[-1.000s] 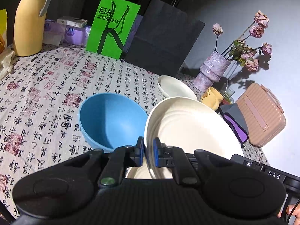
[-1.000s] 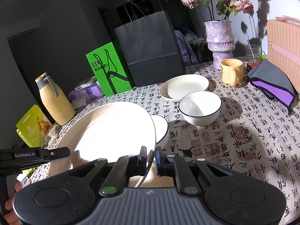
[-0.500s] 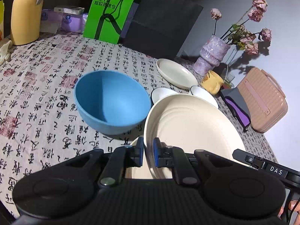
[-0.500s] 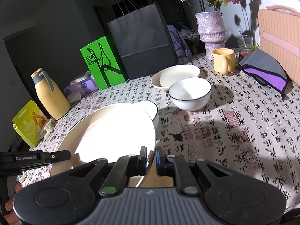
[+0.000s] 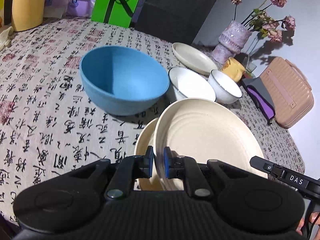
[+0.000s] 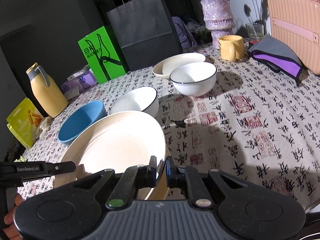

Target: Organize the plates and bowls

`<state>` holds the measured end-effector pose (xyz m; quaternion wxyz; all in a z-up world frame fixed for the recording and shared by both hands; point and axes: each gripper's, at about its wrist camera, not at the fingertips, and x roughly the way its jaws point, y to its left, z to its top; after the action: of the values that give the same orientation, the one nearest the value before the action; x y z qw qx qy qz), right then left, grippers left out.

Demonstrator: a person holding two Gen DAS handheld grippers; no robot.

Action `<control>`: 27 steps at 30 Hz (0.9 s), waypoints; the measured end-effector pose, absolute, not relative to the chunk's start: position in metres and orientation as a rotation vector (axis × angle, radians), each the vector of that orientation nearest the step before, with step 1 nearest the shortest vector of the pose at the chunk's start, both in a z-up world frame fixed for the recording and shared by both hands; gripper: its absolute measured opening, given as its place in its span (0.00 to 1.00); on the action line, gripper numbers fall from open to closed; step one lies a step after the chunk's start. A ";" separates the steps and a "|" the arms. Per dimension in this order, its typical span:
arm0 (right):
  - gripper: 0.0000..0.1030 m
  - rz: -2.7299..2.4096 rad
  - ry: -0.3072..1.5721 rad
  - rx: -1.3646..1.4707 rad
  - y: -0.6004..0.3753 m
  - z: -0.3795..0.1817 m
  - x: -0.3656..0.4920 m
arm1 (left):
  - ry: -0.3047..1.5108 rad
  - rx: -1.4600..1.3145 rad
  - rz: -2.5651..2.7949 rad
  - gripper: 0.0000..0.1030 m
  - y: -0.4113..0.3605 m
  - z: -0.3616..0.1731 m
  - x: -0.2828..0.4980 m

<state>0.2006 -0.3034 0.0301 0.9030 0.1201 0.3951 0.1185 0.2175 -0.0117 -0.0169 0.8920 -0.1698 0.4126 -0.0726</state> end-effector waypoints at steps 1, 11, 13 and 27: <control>0.09 0.245 0.819 0.247 -0.303 0.028 0.200 | 0.860 -0.351 -0.147 0.10 -0.012 -0.019 0.218; 0.09 0.231 0.813 0.181 -0.295 0.014 0.201 | 0.864 -0.317 -0.115 0.11 -0.019 -0.031 0.217; 0.08 0.227 0.808 0.155 -0.293 0.011 0.201 | 0.860 -0.299 -0.101 0.11 -0.022 -0.033 0.216; 0.10 0.183 0.765 -0.029 -0.270 0.004 0.200 | 0.855 -0.230 -0.047 0.12 -0.035 -0.039 0.216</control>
<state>0.2002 -0.2697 0.0039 0.9235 -0.0142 0.3729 0.0891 0.2162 -0.0348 -0.0394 0.9033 -0.1111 0.4137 -0.0228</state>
